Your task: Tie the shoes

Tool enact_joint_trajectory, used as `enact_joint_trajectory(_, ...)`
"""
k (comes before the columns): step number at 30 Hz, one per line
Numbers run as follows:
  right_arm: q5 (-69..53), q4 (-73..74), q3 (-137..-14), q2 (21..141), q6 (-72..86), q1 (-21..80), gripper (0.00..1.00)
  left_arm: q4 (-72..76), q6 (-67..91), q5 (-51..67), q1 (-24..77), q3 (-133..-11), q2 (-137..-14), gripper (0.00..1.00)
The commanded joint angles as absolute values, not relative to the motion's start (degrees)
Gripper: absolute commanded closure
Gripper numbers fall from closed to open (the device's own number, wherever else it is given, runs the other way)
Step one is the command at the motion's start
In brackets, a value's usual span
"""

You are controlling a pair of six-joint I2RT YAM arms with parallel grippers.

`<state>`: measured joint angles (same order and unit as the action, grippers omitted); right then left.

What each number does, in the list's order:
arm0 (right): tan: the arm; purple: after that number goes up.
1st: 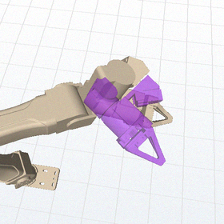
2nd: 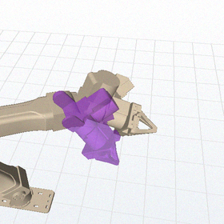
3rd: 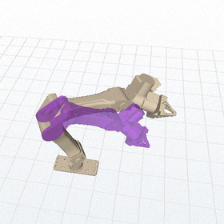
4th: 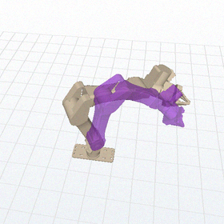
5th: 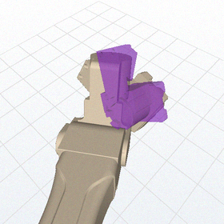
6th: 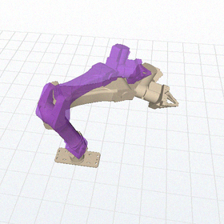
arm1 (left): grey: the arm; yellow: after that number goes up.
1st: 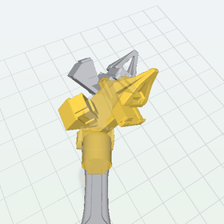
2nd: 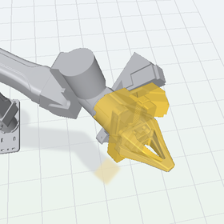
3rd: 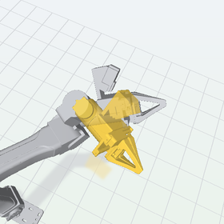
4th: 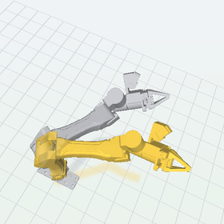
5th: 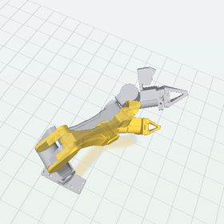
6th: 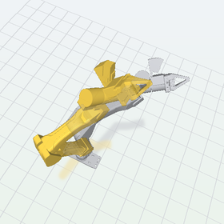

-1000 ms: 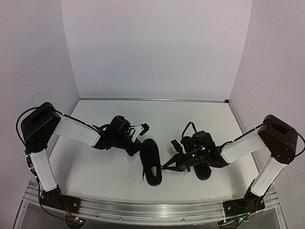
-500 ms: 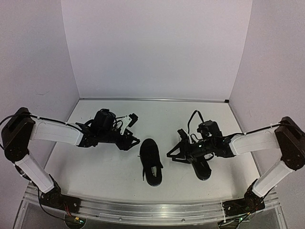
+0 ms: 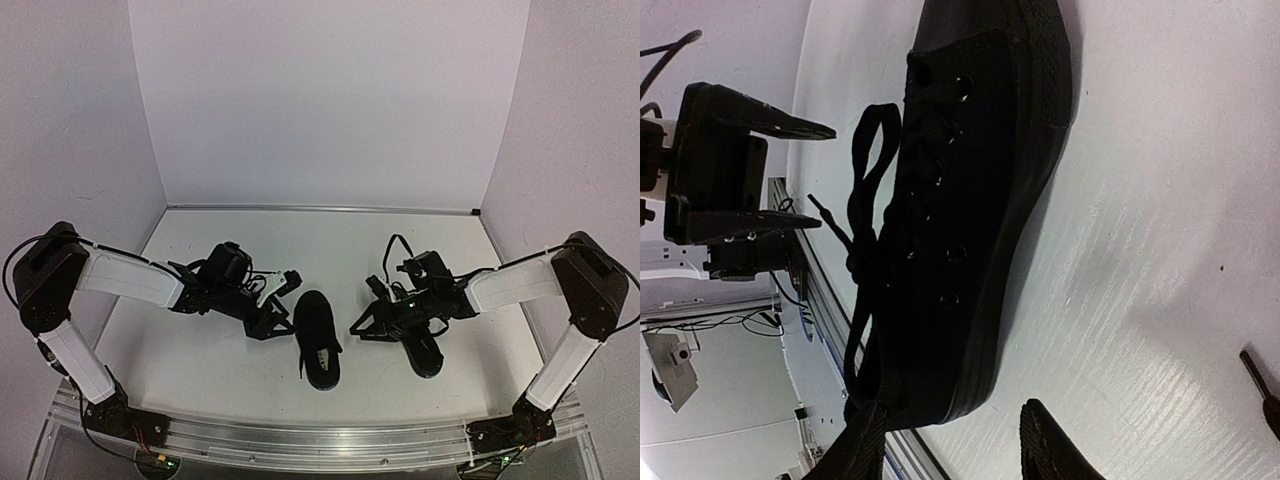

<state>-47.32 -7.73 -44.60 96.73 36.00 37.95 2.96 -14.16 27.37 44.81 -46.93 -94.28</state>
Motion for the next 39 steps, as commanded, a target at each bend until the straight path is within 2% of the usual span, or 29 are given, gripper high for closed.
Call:
enact_joint_trajectory(1,-48.6,-7.6,-48.0,99.3,34.1,39.1,0.57,2.1,-16.2,30.0,45.4,-51.1,-96.4,0.54)
enact_joint_trajectory(6,-48.7,-7.6,-50.5,102.1,33.9,40.9,0.59,2.6,-15.8,30.4,45.5,-51.3,-97.2,0.63)
enact_joint_trajectory(12,-49.0,-7.2,-52.7,104.7,33.7,42.5,0.60,2.8,-14.8,29.6,45.5,-51.2,-97.1,0.83)
enact_joint_trajectory(23,-47.4,-4.0,-56.4,107.3,32.3,45.1,0.66,3.9,-13.5,27.2,45.5,-48.8,-94.8,1.00)
enact_joint_trajectory(27,-46.2,-2.0,-56.9,107.1,31.1,45.7,0.68,3.2,-13.0,25.5,45.5,-48.0,-94.0,1.00)
enact_joint_trajectory(33,-45.0,-0.3,-56.5,106.4,30.1,45.7,0.79,3.1,-12.2,23.5,45.5,-46.0,-92.7,0.99)
enact_joint_trajectory(34,-44.9,-0.2,-56.6,106.4,30.1,45.7,0.81,3.4,-12.3,23.8,45.5,-45.7,-92.3,0.94)
enact_joint_trajectory(36,-45.0,-0.1,-56.6,106.4,30.0,45.7,0.86,5.1,-12.7,24.5,45.7,-44.5,-91.3,0.74)
enact_joint_trajectory(37,-45.1,0.0,-56.6,106.3,30.1,45.7,0.88,5.8,-13.2,24.6,46.1,-44.1,-91.0,0.69)
enact_joint_trajectory(39,-45.1,0.0,-56.8,106.2,30.1,45.7,0.94,5.9,-15.0,24.5,46.6,-44.4,-91.2,0.64)
